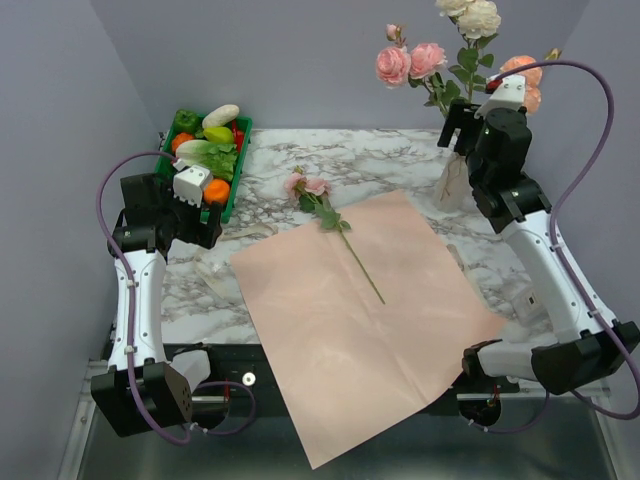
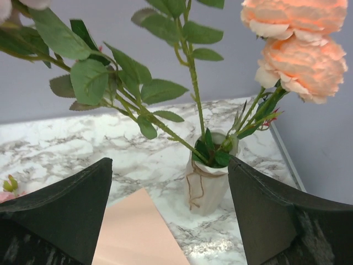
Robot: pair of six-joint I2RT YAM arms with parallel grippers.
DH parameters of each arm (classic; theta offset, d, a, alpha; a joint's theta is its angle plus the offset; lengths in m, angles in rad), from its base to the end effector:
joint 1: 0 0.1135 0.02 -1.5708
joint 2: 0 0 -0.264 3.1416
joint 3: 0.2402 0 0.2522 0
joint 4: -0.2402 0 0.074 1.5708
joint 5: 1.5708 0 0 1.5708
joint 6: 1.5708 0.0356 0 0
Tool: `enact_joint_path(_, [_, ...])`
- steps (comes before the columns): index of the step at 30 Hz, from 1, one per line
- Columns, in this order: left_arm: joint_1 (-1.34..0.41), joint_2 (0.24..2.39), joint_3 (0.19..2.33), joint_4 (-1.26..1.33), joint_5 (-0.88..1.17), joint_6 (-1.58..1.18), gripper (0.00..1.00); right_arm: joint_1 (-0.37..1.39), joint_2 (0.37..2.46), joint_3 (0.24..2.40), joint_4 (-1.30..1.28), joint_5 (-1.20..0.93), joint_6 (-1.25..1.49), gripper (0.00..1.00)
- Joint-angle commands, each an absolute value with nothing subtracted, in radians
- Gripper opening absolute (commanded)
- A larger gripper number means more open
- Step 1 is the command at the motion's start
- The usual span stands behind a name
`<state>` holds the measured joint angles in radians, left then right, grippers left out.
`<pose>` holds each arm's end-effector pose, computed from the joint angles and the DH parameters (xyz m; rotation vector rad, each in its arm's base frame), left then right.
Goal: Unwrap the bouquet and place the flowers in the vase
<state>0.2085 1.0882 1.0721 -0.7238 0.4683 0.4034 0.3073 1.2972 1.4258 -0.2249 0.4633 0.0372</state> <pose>0.2200 0.0301 0.3321 0.4469 2.1790 -0.2092 0.2805 0.0723 0.4484 0.1259 1.6536 -0.1245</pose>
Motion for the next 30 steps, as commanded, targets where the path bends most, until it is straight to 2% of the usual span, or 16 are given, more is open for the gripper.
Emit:
enact_joint_path(1, [0.216, 1.069, 1.075, -0.733, 0.495, 0.403, 0.99, 0.302, 1.276, 1.425, -0.21, 0.485, 0.077, 0.85])
enact_joint_path(2, [0.215, 1.066, 1.072, -0.733, 0.492, 0.405, 0.99, 0.302, 1.238, 1.399, -0.18, 0.447, 0.074, 0.82])
enact_joint_path(5, [0.216, 1.062, 1.068, -0.73, 0.488, 0.41, 0.99, 0.304, 1.168, 1.258, -0.042, 0.369, 0.057, 0.64])
enact_joint_path(6, [0.215, 1.062, 1.068, -0.73, 0.488, 0.411, 0.99, 0.304, 1.114, 1.177, 0.024, 0.335, 0.051, 0.46])
enact_joint_path(9, [0.215, 1.069, 1.069, -0.729, 0.492, 0.41, 0.99, 0.336, 1.024, 1.03, 0.226, 0.221, -0.029, 0.1])
enact_joint_path(10, [0.216, 1.081, 1.075, -0.73, 0.494, 0.407, 0.99, 0.391, 1.013, 0.931, 0.312, 0.212, -0.113, 0.06])
enact_joint_path(13, [0.215, 1.091, 1.086, -0.732, 0.495, 0.405, 0.99, 0.446, 1.06, 0.928, 0.353, 0.219, -0.225, 0.06])
enact_joint_path(17, [0.216, 1.101, 1.101, -0.735, 0.495, 0.397, 0.99, 0.477, 1.248, 1.006, 0.409, 0.328, -0.345, 0.06])
enact_joint_path(22, [0.216, 1.121, 1.129, -0.747, 0.492, 0.393, 0.99, 0.476, 1.488, 1.231, 0.457, 0.432, -0.485, 0.01])
enact_joint_path(30, [0.215, 1.132, 1.161, -0.765, 0.466, 0.408, 0.99, 0.402, 1.658, 1.505, 0.39, 0.463, -0.401, 0.01])
